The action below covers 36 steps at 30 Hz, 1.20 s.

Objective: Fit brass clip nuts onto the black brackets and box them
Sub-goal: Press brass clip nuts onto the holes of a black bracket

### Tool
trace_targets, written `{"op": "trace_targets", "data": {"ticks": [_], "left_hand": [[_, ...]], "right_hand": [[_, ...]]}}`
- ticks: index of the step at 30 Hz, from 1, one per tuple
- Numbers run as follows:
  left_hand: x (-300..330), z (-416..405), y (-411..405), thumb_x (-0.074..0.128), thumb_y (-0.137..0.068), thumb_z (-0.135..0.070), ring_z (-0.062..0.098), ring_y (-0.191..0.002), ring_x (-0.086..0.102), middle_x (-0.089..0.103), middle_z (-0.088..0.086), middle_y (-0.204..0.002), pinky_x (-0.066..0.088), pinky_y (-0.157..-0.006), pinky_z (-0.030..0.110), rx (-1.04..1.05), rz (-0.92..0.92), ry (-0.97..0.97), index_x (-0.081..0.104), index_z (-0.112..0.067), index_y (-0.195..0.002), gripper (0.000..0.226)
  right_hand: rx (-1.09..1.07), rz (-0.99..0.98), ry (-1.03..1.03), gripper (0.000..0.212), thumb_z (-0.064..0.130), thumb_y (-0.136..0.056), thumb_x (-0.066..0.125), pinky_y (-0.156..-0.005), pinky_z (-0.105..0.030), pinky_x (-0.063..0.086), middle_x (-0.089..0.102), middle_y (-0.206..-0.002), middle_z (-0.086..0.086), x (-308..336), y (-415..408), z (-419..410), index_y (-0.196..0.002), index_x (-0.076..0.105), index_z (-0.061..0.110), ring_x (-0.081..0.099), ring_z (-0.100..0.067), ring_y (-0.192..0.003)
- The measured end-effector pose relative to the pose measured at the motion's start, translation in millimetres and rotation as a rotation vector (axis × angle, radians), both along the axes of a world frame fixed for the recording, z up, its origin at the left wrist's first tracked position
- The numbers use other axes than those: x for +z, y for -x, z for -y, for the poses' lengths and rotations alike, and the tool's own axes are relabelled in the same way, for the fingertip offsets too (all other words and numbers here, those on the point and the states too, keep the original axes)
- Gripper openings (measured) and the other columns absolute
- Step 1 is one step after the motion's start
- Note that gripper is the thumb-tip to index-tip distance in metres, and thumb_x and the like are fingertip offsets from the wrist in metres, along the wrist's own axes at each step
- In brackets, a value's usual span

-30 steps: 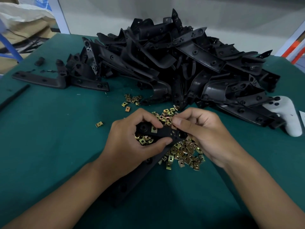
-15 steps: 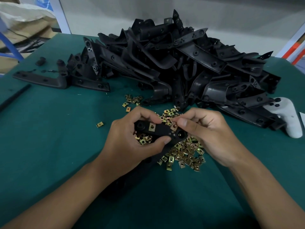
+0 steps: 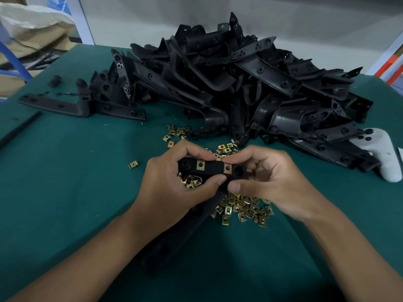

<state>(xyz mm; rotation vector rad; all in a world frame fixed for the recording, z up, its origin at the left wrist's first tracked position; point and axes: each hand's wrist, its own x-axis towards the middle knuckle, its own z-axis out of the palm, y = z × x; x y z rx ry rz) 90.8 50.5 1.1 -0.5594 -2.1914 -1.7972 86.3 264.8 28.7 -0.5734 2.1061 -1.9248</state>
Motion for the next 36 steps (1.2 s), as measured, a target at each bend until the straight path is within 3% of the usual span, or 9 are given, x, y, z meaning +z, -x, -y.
{"op": "trace_targets", "data": {"ticks": [7,11,16,19,21,24,31,34,36], "left_hand": [[3.5,4.2,2.7,0.080,-0.079,-0.046,0.004,-0.091,0.070,0.073,-0.013,-0.100,0.055,-0.078,0.018,-0.033,0.100,-0.051,0.062,-0.044,-0.107,0.034],[11.9,-4.3,-6.0,0.087,-0.074,-0.043,0.003,-0.087,0.071,0.076,-0.014,-0.095,0.053,-0.075,0.012,-0.045,0.100,-0.055,0.071,-0.043,-0.095,0.026],[34.2,-48.5,-34.3,0.075,-0.076,-0.053,-0.003,-0.097,0.069,0.073,-0.025,-0.107,0.055,-0.081,0.017,-0.160,-0.020,0.048,0.068,-0.048,-0.100,0.026],[45.8,-105.3,-61.0,0.073,-0.082,-0.053,0.012,-0.121,0.063,0.065,-0.021,-0.129,0.052,-0.099,0.044,-0.370,-0.128,0.091,0.063,-0.047,-0.104,0.025],[51.6,-147.1,-84.0,0.070,-0.082,-0.052,0.006,-0.129,0.054,0.058,-0.027,-0.136,0.039,-0.109,0.026,-0.454,-0.220,0.147,0.059,-0.050,-0.102,0.023],[50.6,-206.6,-124.3,0.067,-0.082,-0.052,-0.001,-0.127,0.048,0.057,-0.026,-0.136,0.028,-0.104,0.008,-0.594,-0.278,0.161,0.063,-0.044,-0.102,0.022],[29.7,-305.7,-215.1,0.077,-0.083,-0.033,0.014,-0.121,0.053,0.061,-0.010,-0.130,0.044,-0.103,0.042,-0.869,-0.289,0.150,0.070,-0.022,-0.110,0.030],[15.1,-319.9,-220.2,0.067,-0.089,-0.050,0.011,-0.142,0.029,0.036,-0.013,-0.156,0.028,-0.116,0.038,-0.962,-0.386,0.426,0.046,-0.033,-0.148,0.065],[6.5,-314.5,-208.0,0.063,-0.089,-0.053,0.012,-0.141,0.031,0.038,-0.014,-0.155,0.025,-0.114,0.036,-0.933,-0.441,0.474,0.046,-0.035,-0.147,0.064]], "right_hand": [[-0.159,-0.113,0.019,0.031,0.018,-0.072,0.084,-0.072,-0.012,0.052,0.075,-0.086,0.010,5.2,2.2,-0.6,-0.101,0.076,0.027,0.065,0.000,-0.076],[-0.175,-0.135,-0.056,0.030,0.028,-0.071,0.085,-0.081,-0.032,0.052,0.071,-0.089,-0.014,26.8,-14.8,-16.4,-0.100,0.077,0.031,0.059,-0.031,-0.079],[-0.398,-0.321,-0.237,0.027,0.039,-0.081,0.081,-0.079,-0.047,0.052,0.070,-0.103,0.001,54.2,-90.3,-61.2,-0.107,0.072,0.038,0.065,-0.022,-0.092],[-0.592,-0.382,-0.295,0.024,0.041,-0.087,0.075,-0.092,-0.036,0.049,0.062,-0.121,0.012,62.7,-158.7,-100.3,-0.109,0.068,0.039,0.061,-0.022,-0.115],[-0.731,-0.372,-0.367,0.023,0.037,-0.088,0.073,-0.095,-0.032,0.044,0.059,-0.121,0.010,66.9,-207.7,-123.6,-0.111,0.066,0.037,0.058,-0.019,-0.117],[-0.939,-0.340,-0.589,0.023,0.032,-0.091,0.069,-0.098,-0.028,0.043,0.061,-0.118,0.003,66.7,-279.8,-152.8,-0.112,0.063,0.025,0.059,-0.018,-0.116],[-1.309,-0.122,-0.797,0.023,0.045,-0.096,0.064,-0.086,-0.024,0.049,0.059,-0.117,0.009,45.6,-409.8,-193.2,-0.118,0.062,0.038,0.060,-0.015,-0.112],[-1.439,0.030,-0.802,0.041,0.043,-0.091,0.065,-0.087,-0.017,0.049,0.058,-0.125,0.016,26.8,-428.5,-200.2,-0.131,0.056,0.039,0.057,-0.004,-0.118],[-1.494,0.072,-0.789,0.033,0.044,-0.088,0.064,-0.086,-0.014,0.049,0.060,-0.122,0.017,15.1,-427.3,-203.6,-0.121,0.060,0.040,0.057,0.001,-0.115]]}}
